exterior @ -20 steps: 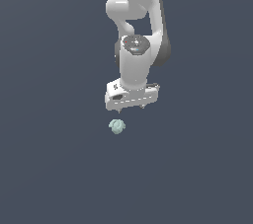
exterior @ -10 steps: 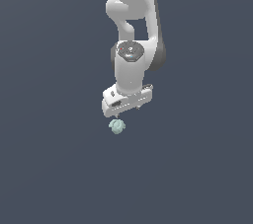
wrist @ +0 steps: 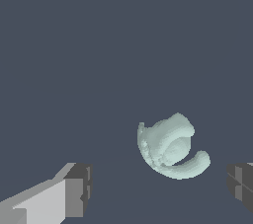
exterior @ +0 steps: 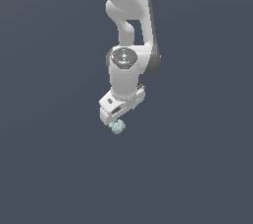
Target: Pick up the object and move it to a goal position.
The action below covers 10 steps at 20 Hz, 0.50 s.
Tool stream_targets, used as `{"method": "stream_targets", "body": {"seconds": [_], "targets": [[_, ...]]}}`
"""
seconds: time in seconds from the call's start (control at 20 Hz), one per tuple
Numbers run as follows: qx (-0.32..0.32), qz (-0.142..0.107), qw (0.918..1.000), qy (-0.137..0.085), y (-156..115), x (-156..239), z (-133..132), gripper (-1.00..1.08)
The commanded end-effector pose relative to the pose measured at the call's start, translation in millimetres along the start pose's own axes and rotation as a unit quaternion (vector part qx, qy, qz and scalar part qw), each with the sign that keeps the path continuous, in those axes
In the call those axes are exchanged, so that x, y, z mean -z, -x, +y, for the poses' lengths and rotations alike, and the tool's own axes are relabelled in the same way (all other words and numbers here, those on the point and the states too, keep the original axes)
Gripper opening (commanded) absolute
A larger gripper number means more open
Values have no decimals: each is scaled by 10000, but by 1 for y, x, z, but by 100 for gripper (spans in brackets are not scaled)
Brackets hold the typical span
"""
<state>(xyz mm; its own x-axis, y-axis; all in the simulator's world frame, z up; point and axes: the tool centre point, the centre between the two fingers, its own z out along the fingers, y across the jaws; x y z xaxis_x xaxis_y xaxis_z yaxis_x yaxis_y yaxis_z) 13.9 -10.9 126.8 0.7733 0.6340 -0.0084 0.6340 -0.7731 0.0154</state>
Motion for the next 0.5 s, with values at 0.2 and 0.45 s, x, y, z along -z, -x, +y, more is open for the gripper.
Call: {"method": "stream_targets", "body": {"seconds": [0.2,0.45], "targets": [[801,7,9968,-20,4,-10,10,100],[1403,20,9901,-37,7,-18,17,100]]}}
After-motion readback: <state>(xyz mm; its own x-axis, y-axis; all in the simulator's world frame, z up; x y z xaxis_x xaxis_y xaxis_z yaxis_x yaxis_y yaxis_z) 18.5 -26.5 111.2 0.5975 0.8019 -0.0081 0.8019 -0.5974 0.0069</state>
